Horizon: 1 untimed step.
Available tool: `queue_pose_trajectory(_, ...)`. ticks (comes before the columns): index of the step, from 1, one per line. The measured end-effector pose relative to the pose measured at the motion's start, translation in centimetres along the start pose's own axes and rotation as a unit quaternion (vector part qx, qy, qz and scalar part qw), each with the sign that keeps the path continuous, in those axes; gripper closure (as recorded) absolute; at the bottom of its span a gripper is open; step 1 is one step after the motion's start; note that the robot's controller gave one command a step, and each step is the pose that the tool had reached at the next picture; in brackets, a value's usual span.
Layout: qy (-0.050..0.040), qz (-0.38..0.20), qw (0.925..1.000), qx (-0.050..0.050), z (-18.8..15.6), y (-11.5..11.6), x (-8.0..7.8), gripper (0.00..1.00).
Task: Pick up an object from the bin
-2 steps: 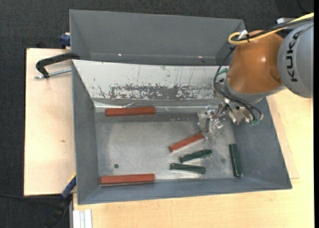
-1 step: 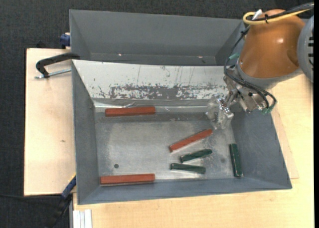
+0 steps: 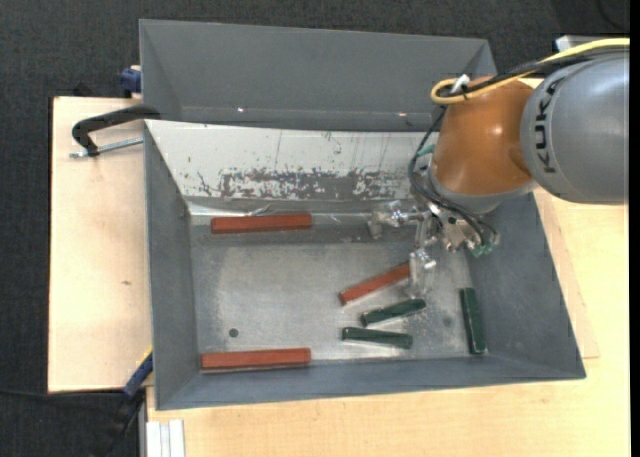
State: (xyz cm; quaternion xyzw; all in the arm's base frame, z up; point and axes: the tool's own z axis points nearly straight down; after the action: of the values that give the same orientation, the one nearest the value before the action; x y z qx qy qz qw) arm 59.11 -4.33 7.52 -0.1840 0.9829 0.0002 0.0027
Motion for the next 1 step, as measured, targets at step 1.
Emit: queue_pose_trajectory(1, 0.0010, 0.001, 1.0000, -0.001, 0.41, 0.06, -0.07, 1.00)
